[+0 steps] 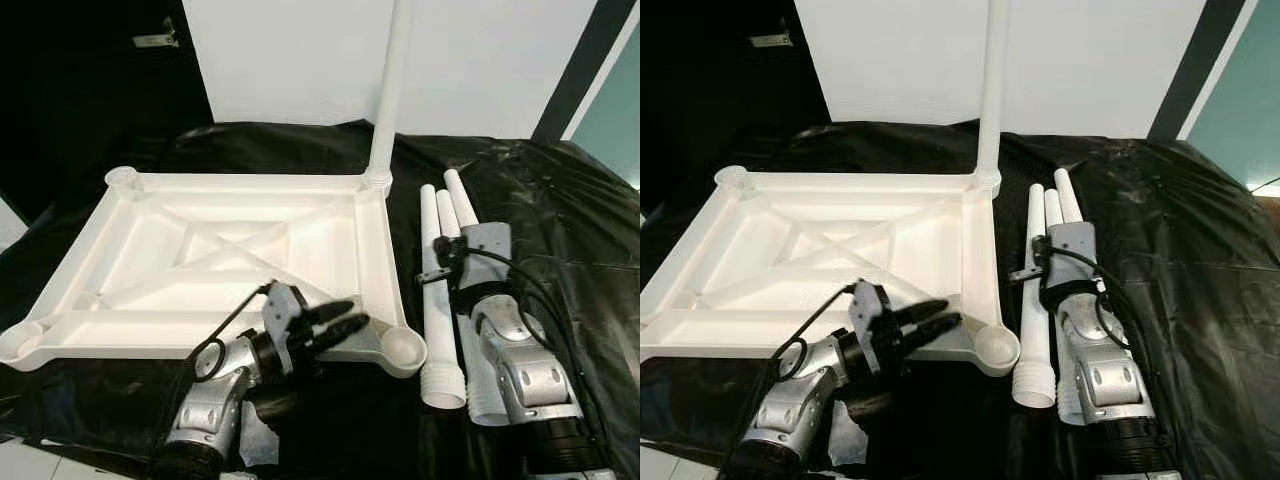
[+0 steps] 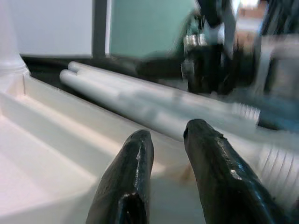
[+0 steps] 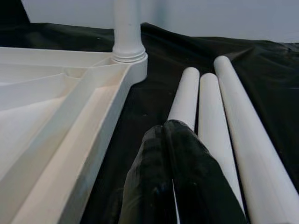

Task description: Building children table

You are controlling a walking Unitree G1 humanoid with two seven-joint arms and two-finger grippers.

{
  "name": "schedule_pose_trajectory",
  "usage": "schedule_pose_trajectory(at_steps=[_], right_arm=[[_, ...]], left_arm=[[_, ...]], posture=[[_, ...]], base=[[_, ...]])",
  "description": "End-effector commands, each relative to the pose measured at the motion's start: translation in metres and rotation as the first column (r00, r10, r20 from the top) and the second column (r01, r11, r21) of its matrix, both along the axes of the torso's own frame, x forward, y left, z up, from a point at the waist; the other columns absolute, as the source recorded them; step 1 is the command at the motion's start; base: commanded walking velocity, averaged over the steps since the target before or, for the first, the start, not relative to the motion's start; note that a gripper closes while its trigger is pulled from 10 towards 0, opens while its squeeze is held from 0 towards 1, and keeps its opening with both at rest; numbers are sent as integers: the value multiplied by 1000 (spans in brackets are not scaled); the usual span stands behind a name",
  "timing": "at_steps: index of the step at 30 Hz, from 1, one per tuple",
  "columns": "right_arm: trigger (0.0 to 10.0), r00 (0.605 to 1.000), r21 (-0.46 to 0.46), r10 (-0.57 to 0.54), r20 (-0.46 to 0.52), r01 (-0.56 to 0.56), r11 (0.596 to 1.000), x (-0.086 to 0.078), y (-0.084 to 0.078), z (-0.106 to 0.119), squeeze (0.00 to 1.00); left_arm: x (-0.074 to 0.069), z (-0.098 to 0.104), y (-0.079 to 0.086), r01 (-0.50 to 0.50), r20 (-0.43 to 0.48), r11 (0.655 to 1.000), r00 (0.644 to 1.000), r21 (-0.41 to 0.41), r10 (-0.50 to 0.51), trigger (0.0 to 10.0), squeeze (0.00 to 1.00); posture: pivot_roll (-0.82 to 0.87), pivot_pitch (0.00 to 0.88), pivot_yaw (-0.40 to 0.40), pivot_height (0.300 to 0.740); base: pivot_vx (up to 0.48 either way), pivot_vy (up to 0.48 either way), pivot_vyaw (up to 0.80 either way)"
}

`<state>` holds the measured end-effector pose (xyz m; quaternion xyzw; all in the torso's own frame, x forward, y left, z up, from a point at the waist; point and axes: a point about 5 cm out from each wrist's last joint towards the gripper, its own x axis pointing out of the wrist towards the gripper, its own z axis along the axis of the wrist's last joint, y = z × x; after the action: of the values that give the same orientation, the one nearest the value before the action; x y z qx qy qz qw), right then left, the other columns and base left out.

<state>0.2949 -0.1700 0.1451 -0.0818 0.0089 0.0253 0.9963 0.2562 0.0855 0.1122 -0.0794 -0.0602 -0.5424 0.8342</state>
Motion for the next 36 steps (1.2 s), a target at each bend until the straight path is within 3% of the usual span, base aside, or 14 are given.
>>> schedule_pose_trajectory(at_steps=[1, 4, 5, 10, 14, 19, 20, 24, 30, 32, 34, 36], right_arm=[[10000, 999, 39, -41, -14, 41, 998, 0, -7, 2, 1000], [10000, 999, 51, -50, -21, 51, 997, 0, -8, 2, 1000], [10000, 997, 64, -65, -45, 68, 996, 0, -12, 2, 1000], [10000, 991, 93, -59, -121, 70, 993, 2, -17, 3, 1000], [10000, 981, 122, -14, -193, 38, 992, 9, -20, 5, 1000], [10000, 977, 119, 27, -211, -2, 993, 17, -23, 10, 1000], [10000, 973, 130, 38, -228, -8, 991, 21, -23, 11, 0], [10000, 968, 140, 50, -246, -16, 990, 26, -24, 11, 0], [10000, 929, 242, 63, -365, 29, 970, 33, -21, 2, 0], [10000, 929, 242, 63, -365, 29, 970, 33, -21, 2, 0], [10000, 900, 298, 69, -430, 70, 952, 34, -19, -6, 0], [10000, 900, 298, 69, -430, 70, 952, 34, -19, -6, 0]], left_arm=[[-1, 5, -6, -18, -24, 997, 1000, -80, 16, 10000, 0], [-2, 6, -9, -26, -35, 994, 999, -102, 22, 10000, 0], [5, 6, -12, -81, -58, 989, 996, -124, 75, 10000, 0], [20, 6, -19, -158, -65, 980, 986, -117, 152, 10000, 0], [26, 13, -31, -138, -41, 983, 990, -118, 134, 10000, 0], [25, 16, -42, -95, -14, 990, 995, -99, 95, 10000, 0], [23, 16, -45, -83, -11, 992, 997, -94, 83, 10000, 0], [22, 17, -48, -74, -10, 993, 997, -92, 74, 10000, 0], [22, 15, -49, -91, -12, 991, 996, -94, 91, 10000, 0], [22, 15, -49, -91, -12, 991, 996, -94, 91, 10000, 0], [23, 13, -47, -108, -14, 990, 994, -91, 107, 10000, 0], [23, 13, -47, -108, -14, 990, 994, -91, 107, 10000, 0]], posture=[[-14, 0, -15, 740], [-14, 0, -15, 740], [-16, 0, -18, 740], [-18, 0, -30, 740], [-16, 0, -42, 740], [-9, 0, -51, 740], [-4, 0, -56, 740], [0, 0, -61, 740], [36, 0, -93, 740], [36, 0, -93, 740], [48, 0, -100, 740], [48, 0, -100, 740]], base=[[0, 0, 0], [0, 0, 0], [0, 0, 0], [0, 0, 0], [0, 0, 0], [0, 0, 0], [0, 0, 0], [0, 0, 0], [0, 0, 0], [0, 0, 0], [0, 0, 0], [0, 0, 0]])
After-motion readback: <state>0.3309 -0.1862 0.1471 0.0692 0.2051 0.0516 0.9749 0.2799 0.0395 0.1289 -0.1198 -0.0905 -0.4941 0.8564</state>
